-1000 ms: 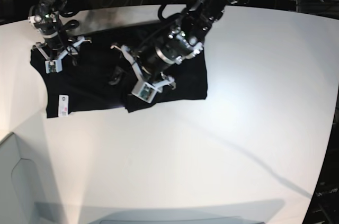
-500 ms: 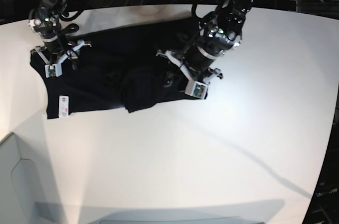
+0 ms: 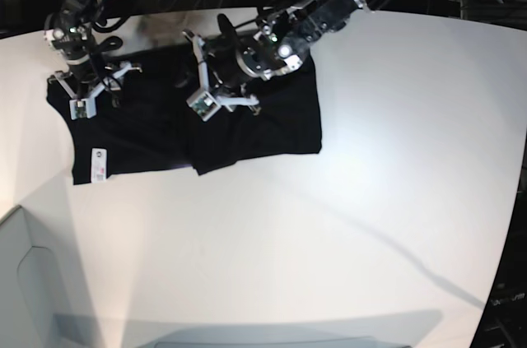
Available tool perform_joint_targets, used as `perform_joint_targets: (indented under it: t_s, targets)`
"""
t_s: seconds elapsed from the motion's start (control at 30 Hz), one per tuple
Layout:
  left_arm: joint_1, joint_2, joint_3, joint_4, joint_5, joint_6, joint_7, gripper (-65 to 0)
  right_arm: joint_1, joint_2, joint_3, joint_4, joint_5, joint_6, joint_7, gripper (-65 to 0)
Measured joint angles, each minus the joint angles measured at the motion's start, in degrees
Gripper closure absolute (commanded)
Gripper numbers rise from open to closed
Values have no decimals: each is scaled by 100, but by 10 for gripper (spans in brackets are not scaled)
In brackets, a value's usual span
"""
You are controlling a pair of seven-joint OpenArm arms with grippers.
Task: Fold the T-shirt properly
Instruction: 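Grasp the strip end with the left gripper and fold it toward the right gripper, then release the folded end and press the fold edge with the left gripper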
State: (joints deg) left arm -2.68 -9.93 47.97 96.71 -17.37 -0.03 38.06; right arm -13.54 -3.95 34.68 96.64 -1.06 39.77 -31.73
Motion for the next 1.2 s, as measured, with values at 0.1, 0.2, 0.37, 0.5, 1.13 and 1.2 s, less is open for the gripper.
perform_joint_targets:
  t_s: [0.1,0.2,0.37,0.5,1.13,1.2]
  targets:
    - [-216,66,361,-50,-2,0,-20,-267,-15,2,15,0,-2,2,-2,-317]
    - [-225,170,345,-149,-11,-2,-52,-267,-15,-2,17,0,-2,2,0,-319]
    - [-4,98,-820,195,-24,-28,-35,-267,2,13,17,341,-11,2,2,-321]
    - [577,-120,-2415,710,-2,-11,-68,-267,17,13,2,804,33,2,-4,-322]
    - [1467,-35,-4398,-39,-11,-15,-55,-267,293,186,-15,1069,26,4,-20,-322]
    - [1298,-33,-4301,-223,-20,-15,-57,-267,334,339,42,800,35,4,-15,-322]
